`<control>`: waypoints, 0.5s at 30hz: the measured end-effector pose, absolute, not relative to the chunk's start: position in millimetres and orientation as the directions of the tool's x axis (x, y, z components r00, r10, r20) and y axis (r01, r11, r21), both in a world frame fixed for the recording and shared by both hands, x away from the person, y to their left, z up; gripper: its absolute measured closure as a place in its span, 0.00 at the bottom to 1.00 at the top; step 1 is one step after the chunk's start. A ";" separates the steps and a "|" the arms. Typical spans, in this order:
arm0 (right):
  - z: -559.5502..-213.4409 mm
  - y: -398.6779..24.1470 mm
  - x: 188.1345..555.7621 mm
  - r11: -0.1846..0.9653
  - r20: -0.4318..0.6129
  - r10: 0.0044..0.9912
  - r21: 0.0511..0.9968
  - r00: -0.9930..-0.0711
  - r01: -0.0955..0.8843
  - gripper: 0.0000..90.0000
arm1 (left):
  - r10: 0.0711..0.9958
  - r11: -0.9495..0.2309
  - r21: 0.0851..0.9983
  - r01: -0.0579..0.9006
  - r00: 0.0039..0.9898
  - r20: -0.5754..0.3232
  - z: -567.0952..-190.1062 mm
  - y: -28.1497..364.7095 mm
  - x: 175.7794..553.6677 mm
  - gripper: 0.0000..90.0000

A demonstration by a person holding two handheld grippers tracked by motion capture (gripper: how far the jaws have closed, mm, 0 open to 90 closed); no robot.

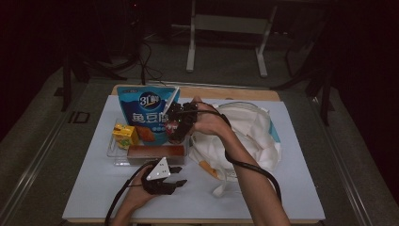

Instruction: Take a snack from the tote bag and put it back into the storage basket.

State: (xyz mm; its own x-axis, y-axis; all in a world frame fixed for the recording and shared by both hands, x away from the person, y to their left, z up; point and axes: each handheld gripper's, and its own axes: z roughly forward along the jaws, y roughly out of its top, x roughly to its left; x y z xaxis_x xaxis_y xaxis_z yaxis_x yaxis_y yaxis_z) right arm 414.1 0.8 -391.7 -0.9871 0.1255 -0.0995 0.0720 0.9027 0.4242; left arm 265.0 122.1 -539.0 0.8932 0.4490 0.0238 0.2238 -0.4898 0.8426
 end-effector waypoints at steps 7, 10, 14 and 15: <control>-395.6 0.3 416.8 0.903 -0.100 0.134 0.423 -0.986 0.080 0.26 | 0.449 -0.489 0.843 0.223 0.893 0.024 -539.1 122.0 265.0 0.56; -396.6 0.3 417.1 0.902 -0.100 0.139 0.424 -0.985 0.085 0.26 | 0.449 -0.488 0.844 0.224 0.893 0.023 -539.2 122.0 265.0 0.56; -397.9 0.6 417.6 0.903 -0.103 0.139 0.422 -0.985 0.084 0.26 | 0.449 -0.489 0.843 0.224 0.893 0.023 -539.1 122.0 265.0 0.56; -398.2 0.9 417.5 0.904 -0.104 0.140 0.420 -0.985 0.084 0.26 | 0.449 -0.489 0.843 0.223 0.893 0.024 -539.1 122.0 264.9 0.56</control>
